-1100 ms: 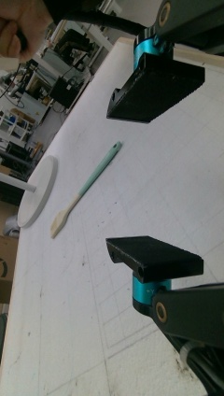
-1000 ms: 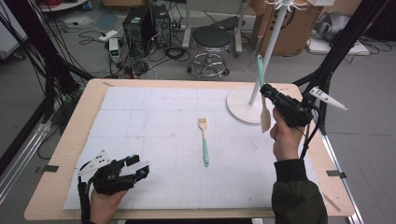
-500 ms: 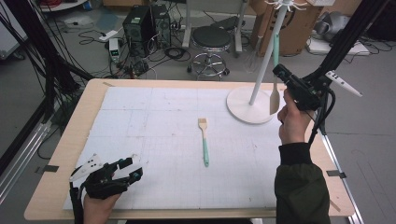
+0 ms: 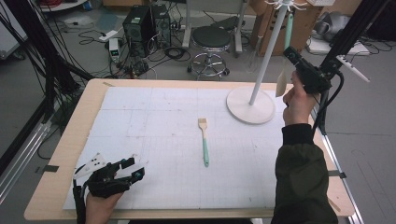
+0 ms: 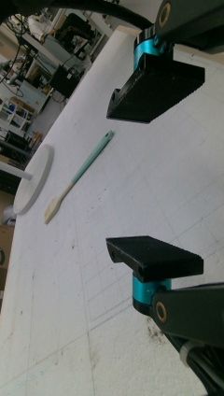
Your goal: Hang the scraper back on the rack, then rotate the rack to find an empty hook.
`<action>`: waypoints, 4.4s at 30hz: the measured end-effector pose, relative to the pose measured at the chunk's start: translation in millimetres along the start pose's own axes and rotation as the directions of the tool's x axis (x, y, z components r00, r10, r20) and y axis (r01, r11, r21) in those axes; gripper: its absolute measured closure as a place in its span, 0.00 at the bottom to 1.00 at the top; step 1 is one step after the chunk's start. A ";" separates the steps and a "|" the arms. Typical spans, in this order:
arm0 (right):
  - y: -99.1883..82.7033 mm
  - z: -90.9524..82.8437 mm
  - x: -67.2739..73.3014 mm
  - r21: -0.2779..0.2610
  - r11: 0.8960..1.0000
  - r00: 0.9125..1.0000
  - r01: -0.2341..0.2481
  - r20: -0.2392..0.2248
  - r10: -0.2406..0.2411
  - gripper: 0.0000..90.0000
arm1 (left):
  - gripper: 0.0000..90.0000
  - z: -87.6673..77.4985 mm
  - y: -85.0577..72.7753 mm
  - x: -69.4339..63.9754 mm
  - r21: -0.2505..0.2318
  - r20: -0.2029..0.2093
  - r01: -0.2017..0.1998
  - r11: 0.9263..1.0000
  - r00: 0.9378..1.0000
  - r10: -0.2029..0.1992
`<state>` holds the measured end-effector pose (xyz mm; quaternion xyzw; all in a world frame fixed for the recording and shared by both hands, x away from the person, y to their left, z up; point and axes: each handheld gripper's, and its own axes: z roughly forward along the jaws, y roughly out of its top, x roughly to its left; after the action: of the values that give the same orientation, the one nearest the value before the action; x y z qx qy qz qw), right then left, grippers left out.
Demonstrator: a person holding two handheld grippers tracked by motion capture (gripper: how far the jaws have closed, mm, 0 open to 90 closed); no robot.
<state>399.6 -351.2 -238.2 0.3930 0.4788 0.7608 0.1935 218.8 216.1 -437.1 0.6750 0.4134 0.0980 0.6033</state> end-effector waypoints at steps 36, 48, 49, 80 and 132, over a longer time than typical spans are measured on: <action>11.4 25.8 -17.2 0.036 0.999 0.995 0.013 0.095 -0.016 0.90 | 0.36 2.1 -0.3 5.7 0.011 0.004 0.013 1.000 1.000 -0.013; 10.3 26.8 -4.7 0.011 0.994 0.984 0.110 0.143 -0.110 0.47 | 0.36 2.8 -0.7 4.4 0.009 0.007 0.014 1.000 1.000 -0.014; 10.5 26.4 -4.7 0.012 0.995 0.985 0.101 0.142 -0.102 0.46 | 0.36 2.7 -0.5 4.4 0.011 0.010 0.012 1.000 1.000 -0.013; 22.8 26.3 -21.1 -0.063 0.998 0.986 0.012 0.166 -0.001 0.45 | 0.36 -0.5 0.1 2.5 0.004 0.002 0.002 1.000 1.000 -0.002; 69.4 66.9 -43.9 -0.093 0.992 0.988 -0.083 0.125 0.095 1.00 | 0.36 -10.6 -0.7 6.8 -0.050 -0.038 0.000 0.999 0.999 -0.001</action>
<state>484.7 -374.4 -179.6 0.4535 0.4137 0.7618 0.2069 216.2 228.4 -437.5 0.6575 0.4223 0.1209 0.6122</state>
